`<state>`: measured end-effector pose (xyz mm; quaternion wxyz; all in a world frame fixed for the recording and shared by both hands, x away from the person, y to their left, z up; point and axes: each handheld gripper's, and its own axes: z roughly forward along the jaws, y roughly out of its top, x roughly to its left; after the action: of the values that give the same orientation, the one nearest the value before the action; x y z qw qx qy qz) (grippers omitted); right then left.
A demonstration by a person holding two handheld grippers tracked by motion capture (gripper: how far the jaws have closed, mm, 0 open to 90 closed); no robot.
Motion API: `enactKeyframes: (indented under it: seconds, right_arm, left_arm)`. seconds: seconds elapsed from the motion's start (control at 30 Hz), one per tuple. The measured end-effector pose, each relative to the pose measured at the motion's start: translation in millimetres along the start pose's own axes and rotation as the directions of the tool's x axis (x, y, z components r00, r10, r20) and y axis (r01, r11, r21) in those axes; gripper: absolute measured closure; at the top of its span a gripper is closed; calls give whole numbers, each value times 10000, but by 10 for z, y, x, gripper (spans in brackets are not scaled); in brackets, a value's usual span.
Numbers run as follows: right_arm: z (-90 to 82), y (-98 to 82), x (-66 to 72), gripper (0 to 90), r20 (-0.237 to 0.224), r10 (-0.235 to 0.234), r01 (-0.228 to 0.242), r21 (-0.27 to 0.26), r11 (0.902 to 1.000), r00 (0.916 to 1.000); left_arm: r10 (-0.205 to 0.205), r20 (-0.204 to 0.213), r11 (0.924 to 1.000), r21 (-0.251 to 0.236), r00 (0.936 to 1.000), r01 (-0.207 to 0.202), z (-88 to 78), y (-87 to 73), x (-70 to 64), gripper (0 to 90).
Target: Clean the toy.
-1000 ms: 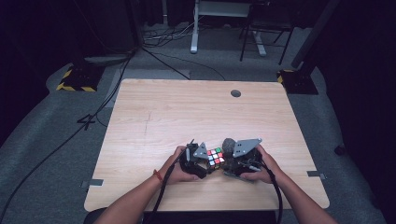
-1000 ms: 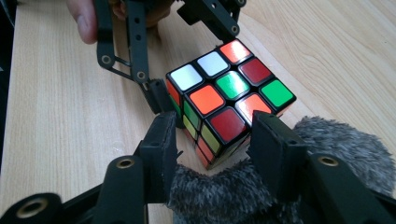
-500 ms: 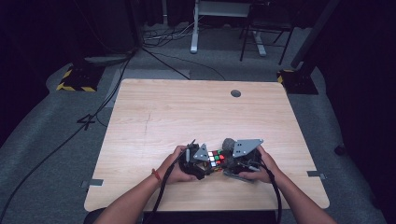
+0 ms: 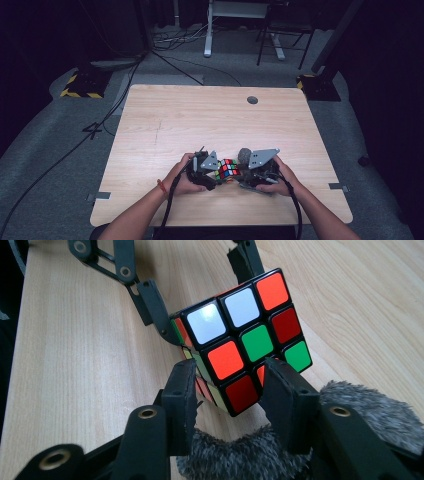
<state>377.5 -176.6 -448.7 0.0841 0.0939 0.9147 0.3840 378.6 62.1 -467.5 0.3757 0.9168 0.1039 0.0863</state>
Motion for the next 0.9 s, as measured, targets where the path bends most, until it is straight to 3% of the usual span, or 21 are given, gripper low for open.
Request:
enactKeyframes:
  seconds: [0.1, 0.47, 0.73, 0.9]
  right_arm:
    - [56, -11, 1, 575, -88, -19, 20, 148, 9999, 10000]
    - [245, -13, 36, 556, -646, 114, -77, 577, 9983, 9978]
    - [263, -40, 63, 541, -881, 56, 10, 747, 9972, 9961]
    - [184, -40, 47, 500, -640, 119, -85, 536, 9985, 9979]
  left_arm:
    - [101, 23, 9999, 25, 9999, -101, -25, 6, -2, 336]
    - [-182, 132, 9998, 69, 9997, 181, -101, -49, 72, 332]
    - [-220, -38, 9997, -89, 9998, 219, -67, -60, 75, 305]
    - [-192, -42, 9998, 40, 9998, 192, -65, -72, 71, 305]
